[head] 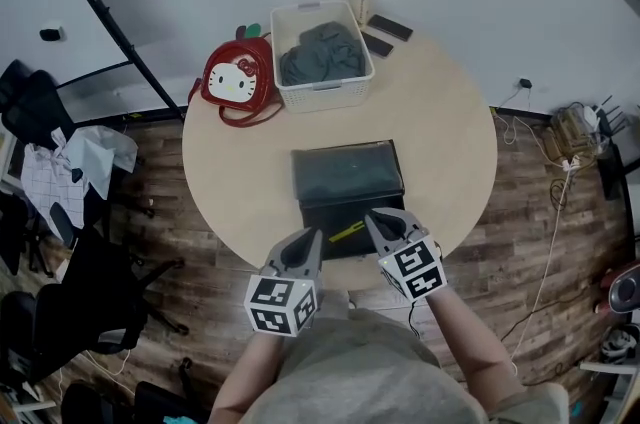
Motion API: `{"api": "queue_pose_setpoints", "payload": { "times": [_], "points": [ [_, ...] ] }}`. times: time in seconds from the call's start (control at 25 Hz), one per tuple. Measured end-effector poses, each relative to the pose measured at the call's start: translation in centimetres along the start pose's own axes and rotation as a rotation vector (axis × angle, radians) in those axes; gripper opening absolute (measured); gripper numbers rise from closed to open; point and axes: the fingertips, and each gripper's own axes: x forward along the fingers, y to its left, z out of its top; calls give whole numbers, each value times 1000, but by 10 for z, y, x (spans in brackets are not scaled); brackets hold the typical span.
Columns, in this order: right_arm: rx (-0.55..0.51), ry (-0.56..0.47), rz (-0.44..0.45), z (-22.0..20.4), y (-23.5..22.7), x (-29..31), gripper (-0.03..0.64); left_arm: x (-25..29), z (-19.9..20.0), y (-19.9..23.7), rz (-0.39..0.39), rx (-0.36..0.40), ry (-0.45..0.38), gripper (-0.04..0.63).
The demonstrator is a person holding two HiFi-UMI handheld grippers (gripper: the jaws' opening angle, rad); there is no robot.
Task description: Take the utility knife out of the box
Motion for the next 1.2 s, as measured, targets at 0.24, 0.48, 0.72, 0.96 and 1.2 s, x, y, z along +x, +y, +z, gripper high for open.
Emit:
{"api": "queue_pose_setpoints", "payload": {
  "times": [0.24, 0.48, 0.72, 0.96, 1.2],
  "points": [
    [-122, 170, 123, -28, 0, 33, 2, 14, 2, 14, 7, -11, 16, 3],
    [-337, 337, 293, -60, 16, 52, 2, 25, 1, 26, 22, -36, 31, 4],
    [-526, 490, 473, -91, 40, 65, 123, 27, 1, 32, 31, -57, 25, 3],
    [-640, 559, 528, -109, 44, 76, 123, 25, 3, 41, 43, -64, 24, 4],
    [-639, 556, 527, -108, 43, 78, 113, 23, 4, 46, 50, -69, 20, 3]
  ]
}}
